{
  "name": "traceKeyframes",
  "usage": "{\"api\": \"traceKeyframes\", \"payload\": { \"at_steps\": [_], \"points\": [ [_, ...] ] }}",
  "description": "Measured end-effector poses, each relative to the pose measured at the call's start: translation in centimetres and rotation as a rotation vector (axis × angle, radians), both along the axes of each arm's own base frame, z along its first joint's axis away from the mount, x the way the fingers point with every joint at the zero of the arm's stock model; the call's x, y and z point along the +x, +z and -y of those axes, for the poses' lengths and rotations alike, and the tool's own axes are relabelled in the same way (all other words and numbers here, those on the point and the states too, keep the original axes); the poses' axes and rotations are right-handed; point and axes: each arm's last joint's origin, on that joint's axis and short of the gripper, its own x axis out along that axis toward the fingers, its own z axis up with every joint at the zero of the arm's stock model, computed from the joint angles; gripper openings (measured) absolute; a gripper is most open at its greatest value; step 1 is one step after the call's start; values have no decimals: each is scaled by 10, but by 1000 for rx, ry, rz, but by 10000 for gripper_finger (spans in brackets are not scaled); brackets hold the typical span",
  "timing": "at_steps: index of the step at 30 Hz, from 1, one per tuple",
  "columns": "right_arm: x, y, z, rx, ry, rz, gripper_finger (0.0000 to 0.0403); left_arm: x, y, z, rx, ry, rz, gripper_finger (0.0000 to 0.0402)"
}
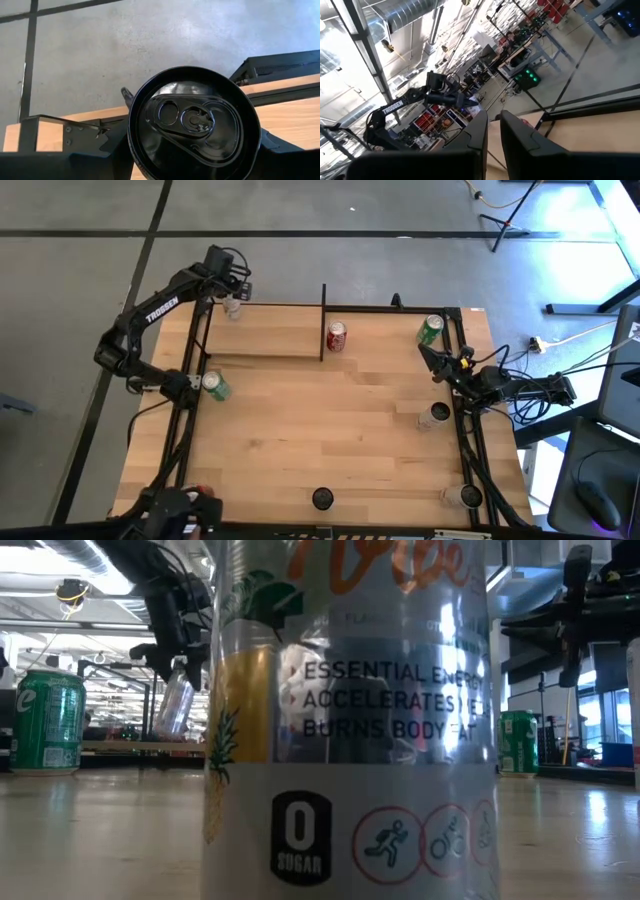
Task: Place canned beverage on shelf
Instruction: Put the top white-yellow soda can on the shelf
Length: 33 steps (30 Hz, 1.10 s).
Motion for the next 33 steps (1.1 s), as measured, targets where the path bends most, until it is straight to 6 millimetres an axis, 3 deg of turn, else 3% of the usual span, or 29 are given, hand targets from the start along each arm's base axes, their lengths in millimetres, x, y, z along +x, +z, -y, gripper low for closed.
{"api": "traceKeyframes", "payload": {
  "at_steps": [13, 18, 22, 27, 33],
  "points": [
    [0, -1, 0, 1, -8, -8, 42, -3, -4, 2, -57, -40, -4, 229],
    [0, -1, 0, 1, -8, -8, 42, -3, 1, 19, -88, -54, -79, 229],
    [0, -1, 0, 1, -8, -13, 42, -2, 17, 31, -15, -82, -45, 229],
    [0, -2, 0, 0, -10, -19, 42, -4, 24, 43, -22, -100, -30, 229],
    [1, -4, 0, -5, -17, -45, 42, 0, 9, 45, -45, -115, -10, 229]
  ]
}}
